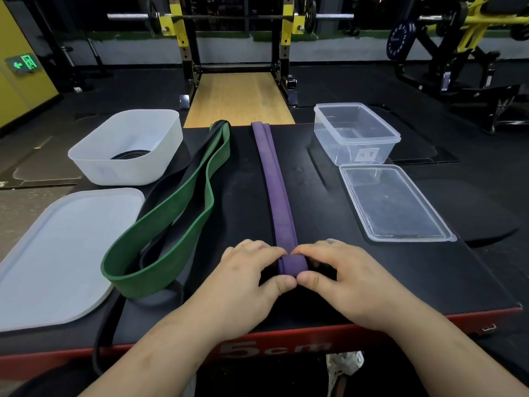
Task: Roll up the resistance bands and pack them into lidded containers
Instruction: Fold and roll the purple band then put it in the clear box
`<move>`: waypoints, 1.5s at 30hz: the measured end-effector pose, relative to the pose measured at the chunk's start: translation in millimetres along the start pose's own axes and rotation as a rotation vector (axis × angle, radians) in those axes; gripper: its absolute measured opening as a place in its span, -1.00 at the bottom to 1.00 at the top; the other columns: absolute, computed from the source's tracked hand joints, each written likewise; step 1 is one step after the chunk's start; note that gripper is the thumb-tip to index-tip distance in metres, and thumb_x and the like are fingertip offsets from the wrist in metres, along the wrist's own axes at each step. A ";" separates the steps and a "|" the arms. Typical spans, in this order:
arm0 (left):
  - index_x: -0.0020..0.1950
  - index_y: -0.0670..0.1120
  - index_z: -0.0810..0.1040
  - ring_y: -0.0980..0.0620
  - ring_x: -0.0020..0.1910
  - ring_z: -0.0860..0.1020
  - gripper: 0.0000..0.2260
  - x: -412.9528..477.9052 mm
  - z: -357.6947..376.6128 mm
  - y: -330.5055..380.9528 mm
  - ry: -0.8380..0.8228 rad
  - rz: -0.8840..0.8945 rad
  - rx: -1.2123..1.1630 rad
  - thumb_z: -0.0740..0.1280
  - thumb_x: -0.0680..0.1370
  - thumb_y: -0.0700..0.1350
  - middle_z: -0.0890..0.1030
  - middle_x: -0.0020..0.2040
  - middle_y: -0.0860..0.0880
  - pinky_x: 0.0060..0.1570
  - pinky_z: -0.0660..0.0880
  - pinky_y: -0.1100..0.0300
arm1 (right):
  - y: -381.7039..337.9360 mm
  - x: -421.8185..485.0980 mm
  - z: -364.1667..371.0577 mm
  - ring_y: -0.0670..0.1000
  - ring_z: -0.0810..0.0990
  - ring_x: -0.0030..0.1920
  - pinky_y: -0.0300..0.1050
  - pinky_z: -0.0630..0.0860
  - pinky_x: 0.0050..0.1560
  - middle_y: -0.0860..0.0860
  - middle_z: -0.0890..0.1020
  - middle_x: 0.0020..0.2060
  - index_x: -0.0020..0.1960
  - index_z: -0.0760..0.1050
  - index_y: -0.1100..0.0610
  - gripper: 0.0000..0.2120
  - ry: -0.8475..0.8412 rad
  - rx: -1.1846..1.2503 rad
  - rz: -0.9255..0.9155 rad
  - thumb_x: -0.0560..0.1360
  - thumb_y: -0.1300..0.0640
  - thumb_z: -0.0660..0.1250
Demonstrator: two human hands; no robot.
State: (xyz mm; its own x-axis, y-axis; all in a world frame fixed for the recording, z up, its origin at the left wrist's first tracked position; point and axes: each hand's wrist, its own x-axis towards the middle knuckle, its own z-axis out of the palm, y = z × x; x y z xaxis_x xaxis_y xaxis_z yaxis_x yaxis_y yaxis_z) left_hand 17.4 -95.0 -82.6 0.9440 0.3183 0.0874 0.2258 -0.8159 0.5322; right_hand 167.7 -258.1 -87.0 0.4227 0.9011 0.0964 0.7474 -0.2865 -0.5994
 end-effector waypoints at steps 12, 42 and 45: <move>0.42 0.13 0.50 0.19 0.35 0.37 -0.60 3.7 4.9 -0.3 0.128 -0.071 -0.034 0.28 0.61 0.20 0.51 0.29 0.23 0.38 0.25 0.21 | 4.2 0.0 3.9 -0.19 0.56 0.09 -0.34 0.43 0.09 -0.21 0.61 -0.03 0.33 0.51 -0.31 -0.56 0.092 0.098 0.086 0.49 -0.09 0.49; 0.50 0.17 0.34 0.16 0.37 0.31 -0.49 14.4 4.8 -4.7 0.121 -0.032 0.058 0.33 0.58 0.21 0.48 0.33 0.20 0.32 0.16 0.19 | 5.4 15.4 5.1 -0.13 0.53 0.02 -0.29 0.44 0.06 -0.18 0.55 -0.08 0.43 0.45 -0.26 -0.48 0.097 0.018 0.030 0.51 -0.08 0.48; 0.56 0.18 0.29 0.24 0.43 0.20 -0.43 -4.8 8.4 1.0 0.096 -0.008 0.051 0.30 0.57 0.25 0.39 0.42 0.25 0.30 0.04 0.30 | 4.1 -3.1 3.3 -0.14 0.55 0.07 -0.34 0.43 0.07 -0.23 0.56 -0.06 0.40 0.48 -0.26 -0.48 0.062 0.009 0.007 0.45 -0.22 0.43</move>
State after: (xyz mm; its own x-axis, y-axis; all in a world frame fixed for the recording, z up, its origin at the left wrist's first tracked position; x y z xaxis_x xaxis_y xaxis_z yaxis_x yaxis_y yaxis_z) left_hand 15.2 -101.4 -89.6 0.9150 0.3681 0.1650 0.2480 -0.8359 0.4897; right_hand 167.7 -261.0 -92.3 0.4586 0.8774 0.1409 0.7401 -0.2893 -0.6071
